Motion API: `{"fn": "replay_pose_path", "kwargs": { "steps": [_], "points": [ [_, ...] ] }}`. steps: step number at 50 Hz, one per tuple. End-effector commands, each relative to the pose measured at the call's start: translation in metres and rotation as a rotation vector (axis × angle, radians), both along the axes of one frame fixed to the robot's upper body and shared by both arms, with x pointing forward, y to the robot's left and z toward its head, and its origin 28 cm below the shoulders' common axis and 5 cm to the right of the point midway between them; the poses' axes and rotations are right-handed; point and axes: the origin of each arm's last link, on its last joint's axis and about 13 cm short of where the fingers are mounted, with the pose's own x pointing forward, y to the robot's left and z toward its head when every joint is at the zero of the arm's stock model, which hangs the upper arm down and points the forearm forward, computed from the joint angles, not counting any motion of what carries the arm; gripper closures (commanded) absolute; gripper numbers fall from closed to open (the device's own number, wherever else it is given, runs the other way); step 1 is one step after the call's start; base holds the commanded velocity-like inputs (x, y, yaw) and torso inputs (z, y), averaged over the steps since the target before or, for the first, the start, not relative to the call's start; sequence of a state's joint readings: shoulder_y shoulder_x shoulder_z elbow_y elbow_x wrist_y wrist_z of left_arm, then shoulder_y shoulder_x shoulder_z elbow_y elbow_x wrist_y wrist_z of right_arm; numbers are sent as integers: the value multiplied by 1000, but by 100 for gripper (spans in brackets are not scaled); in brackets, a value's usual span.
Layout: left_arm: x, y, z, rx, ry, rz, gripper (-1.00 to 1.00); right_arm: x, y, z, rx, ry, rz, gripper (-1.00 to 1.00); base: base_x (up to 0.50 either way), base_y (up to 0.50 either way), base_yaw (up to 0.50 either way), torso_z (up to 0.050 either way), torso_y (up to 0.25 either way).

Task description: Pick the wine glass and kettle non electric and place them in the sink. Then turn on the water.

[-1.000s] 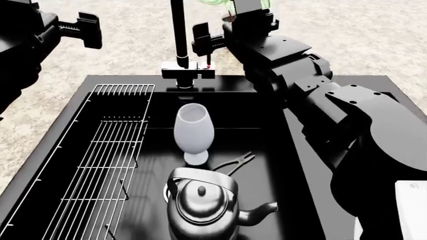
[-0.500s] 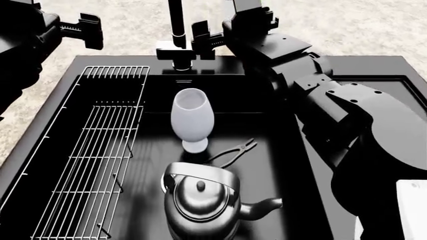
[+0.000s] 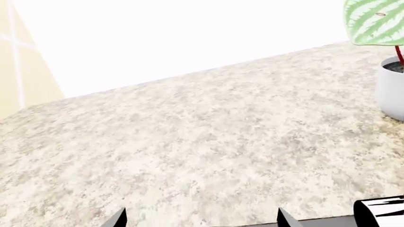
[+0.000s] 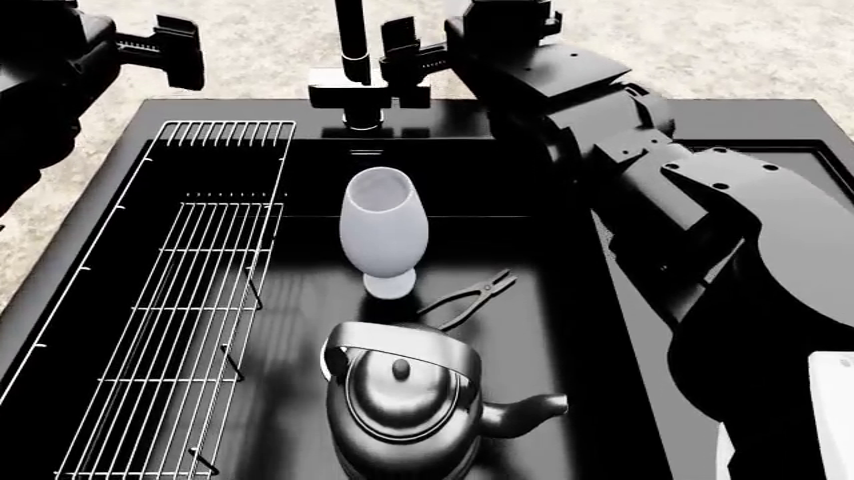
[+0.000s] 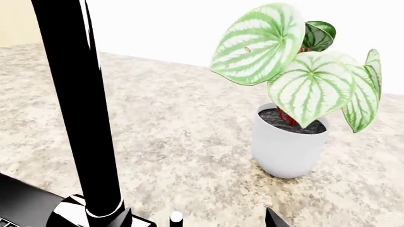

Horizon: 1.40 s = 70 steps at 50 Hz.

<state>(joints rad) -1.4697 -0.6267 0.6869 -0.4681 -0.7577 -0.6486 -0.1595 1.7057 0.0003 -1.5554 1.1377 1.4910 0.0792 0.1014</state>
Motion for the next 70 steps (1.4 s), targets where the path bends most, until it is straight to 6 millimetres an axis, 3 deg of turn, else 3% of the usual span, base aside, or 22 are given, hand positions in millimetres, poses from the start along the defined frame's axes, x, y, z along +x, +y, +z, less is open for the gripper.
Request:
{"fn": "replay_pose_path", "kwargs": {
  "steps": [1, 23, 46, 70],
  "points": [
    [0, -1, 13, 6, -22, 3, -100, -2, 1, 16, 8, -34, 1, -100, 0, 0, 0, 0, 0],
    [-2, -3, 39, 31, -64, 5, -100, -7, 7, 35, 14, -72, 17, -100, 0, 0, 0, 0, 0],
    [1, -5, 35, 50, -50, -4, -100, -7, 6, 36, 5, -77, 10, -100, 0, 0, 0, 0, 0],
    [2, -4, 31, 55, -45, -8, -100, -7, 7, 34, -3, -74, 13, -100, 0, 0, 0, 0, -106]
  ]
}}
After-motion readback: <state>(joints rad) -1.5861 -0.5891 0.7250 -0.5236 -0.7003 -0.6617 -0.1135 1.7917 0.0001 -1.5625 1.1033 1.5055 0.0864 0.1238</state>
